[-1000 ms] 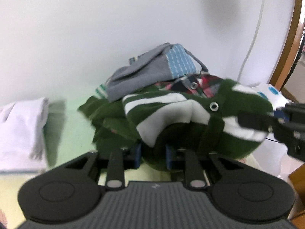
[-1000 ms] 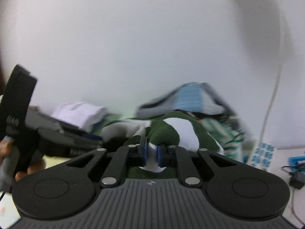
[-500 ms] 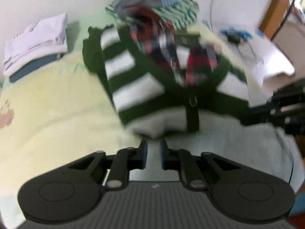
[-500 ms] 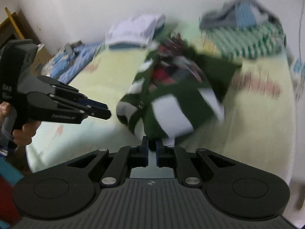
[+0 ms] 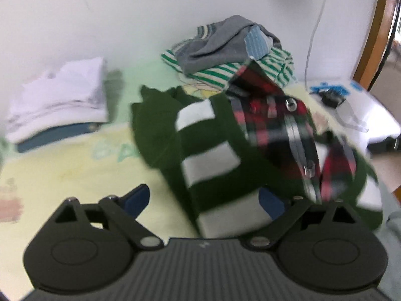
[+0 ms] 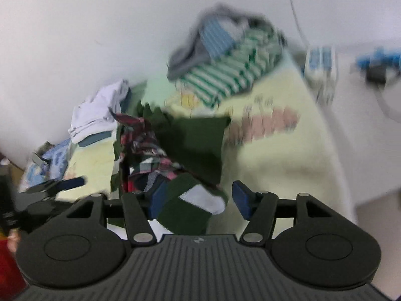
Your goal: Fold clothes
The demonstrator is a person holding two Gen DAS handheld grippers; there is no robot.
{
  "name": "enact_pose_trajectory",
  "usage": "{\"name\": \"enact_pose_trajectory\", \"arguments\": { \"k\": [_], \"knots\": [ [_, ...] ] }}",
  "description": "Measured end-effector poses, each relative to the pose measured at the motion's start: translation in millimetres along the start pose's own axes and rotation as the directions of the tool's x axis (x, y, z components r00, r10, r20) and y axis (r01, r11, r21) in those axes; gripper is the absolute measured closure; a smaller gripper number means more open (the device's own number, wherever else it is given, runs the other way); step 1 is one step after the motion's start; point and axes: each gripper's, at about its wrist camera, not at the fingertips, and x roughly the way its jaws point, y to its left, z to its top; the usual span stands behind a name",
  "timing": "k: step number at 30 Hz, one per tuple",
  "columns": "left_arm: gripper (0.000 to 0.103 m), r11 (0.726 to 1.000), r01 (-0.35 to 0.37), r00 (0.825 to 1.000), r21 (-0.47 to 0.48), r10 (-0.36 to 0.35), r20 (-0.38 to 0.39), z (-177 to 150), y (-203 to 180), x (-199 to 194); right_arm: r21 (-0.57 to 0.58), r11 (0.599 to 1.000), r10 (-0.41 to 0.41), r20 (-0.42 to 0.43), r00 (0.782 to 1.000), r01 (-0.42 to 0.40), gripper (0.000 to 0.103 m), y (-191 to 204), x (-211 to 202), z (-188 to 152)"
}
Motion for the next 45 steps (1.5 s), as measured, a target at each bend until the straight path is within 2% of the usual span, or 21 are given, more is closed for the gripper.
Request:
{"name": "enact_pose_trajectory", "arguments": {
  "k": [2, 3, 4, 6, 8, 10, 13, 17, 20, 22, 24, 27, 29, 32, 34, 36, 38, 40, 41, 42, 45],
  "knots": [
    [0.011, 0.998, 0.044, 0.999, -0.044, -0.045, -0.020, 8, 3, 19, 0.059, 0.998, 0.031, -0.025, 0.999, -0.029, 0.040, -4, 12, 1],
    [0.024, 0.996, 0.059, 0.998, -0.066, -0.061, -0.026, 10, 4, 26, 0.087, 0.995, 0.046, -0.036, 0.998, -0.043, 0.040, -6, 18, 1],
    [0.042, 0.994, 0.079, 0.996, -0.078, -0.082, -0.036, 11, 1, 28, 0.107, 0.992, 0.068, -0.049, 0.996, -0.063, 0.047, -6, 22, -1],
    [0.051, 0.993, 0.095, 0.994, -0.063, -0.098, -0.041, 11, -10, 26, 0.107, 0.988, 0.116, -0.068, 0.991, -0.108, 0.070, 1, 19, -9],
    [0.058, 0.998, 0.059, 0.998, 0.012, -0.059, -0.017, 5, -26, 18, -0.015, 0.995, 0.099, -0.043, 0.994, -0.100, 0.073, 21, 9, -16],
    [0.092, 0.999, 0.027, 1.000, 0.043, -0.027, -0.007, -2, -35, 9, -0.135, 0.987, 0.083, 0.002, 0.997, -0.082, 0.079, 39, -4, -24],
    [0.093, 0.999, -0.003, 1.000, 0.036, 0.002, 0.029, -13, -37, -13, -0.265, 0.963, 0.075, 0.094, 0.993, -0.047, 0.081, 57, -26, -35],
    [0.093, 0.999, 0.037, 0.995, -0.010, -0.036, 0.098, -30, -29, -66, -0.364, 0.931, 0.089, 0.174, 0.981, -0.020, 0.081, 66, -57, -47],
    [0.093, 0.997, 0.071, 0.993, -0.009, -0.069, 0.100, -50, -26, -98, -0.424, 0.905, 0.088, 0.153, 0.984, -0.015, 0.082, 71, -71, -60],
    [0.095, 0.995, 0.101, 0.993, -0.002, -0.100, 0.070, -64, -24, -112, -0.471, 0.882, 0.049, 0.130, 0.990, 0.018, 0.082, 81, -73, -73],
    [0.103, 0.991, 0.130, 0.991, 0.029, -0.131, 0.035, -83, -23, -124, -0.503, 0.863, -0.006, 0.086, 0.996, 0.049, 0.082, 92, -74, -91],
    [0.103, 0.975, 0.210, 0.978, 0.066, -0.209, -0.025, -117, -20, -138, -0.525, 0.849, -0.073, -0.002, 0.997, 0.061, 0.082, 107, -72, -122],
    [0.103, 0.968, 0.210, 0.978, 0.138, -0.208, -0.025, -124, -17, -140, -0.547, 0.833, -0.133, -0.049, 0.990, 0.085, 0.083, 119, -67, -145],
    [0.099, 0.948, 0.188, 0.981, 0.259, -0.192, -0.010, -132, -13, -142, -0.576, 0.800, -0.257, -0.076, 0.963, 0.168, 0.079, 131, -56, -173],
    [0.085, 0.926, 0.171, 0.983, 0.337, -0.182, 0.001, -137, -11, -143, -0.548, 0.810, -0.301, -0.082, 0.950, 0.210, 0.073, 135, -58, -180],
    [0.074, 0.898, 0.152, 0.985, 0.412, -0.173, 0.013, -142, -8, -144, -0.506, 0.832, -0.301, -0.065, 0.951, 0.228, 0.066, 138, -67, -181],
    [0.064, 0.865, 0.132, 0.986, 0.485, -0.164, 0.025, -147, -5, -145, -0.523, 0.805, -0.313, 0.023, 0.949, 0.278, 0.058, 148, -77, -181],
    [0.045, 0.829, 0.118, 0.986, 0.546, -0.164, 0.037, -147, -7, -144, -0.552, 0.763, -0.333, 0.111, 0.936, 0.337, 0.044, 155, -80, -177],
    [0.043, 0.814, 0.117, 0.984, 0.569, -0.171, 0.042, -142, -11, -141, -0.564, 0.739, -0.342, 0.155, 0.927, 0.367, 0.043, 158, -80, -175],
    [0.039, 0.797, 0.116, 0.983, 0.592, -0.178, 0.047, -138, -15, -138, -0.564, 0.736, -0.339, 0.172, 0.925, 0.375, 0.042, 158, -78, -170],
    [0.025, 0.774, 0.146, 0.976, 0.617, -0.215, 0.039, -129, -24, -132, -0.539, 0.770, -0.303, 0.163, 0.939, 0.342, 0.042, 151, -68, -155]
  ]
}}
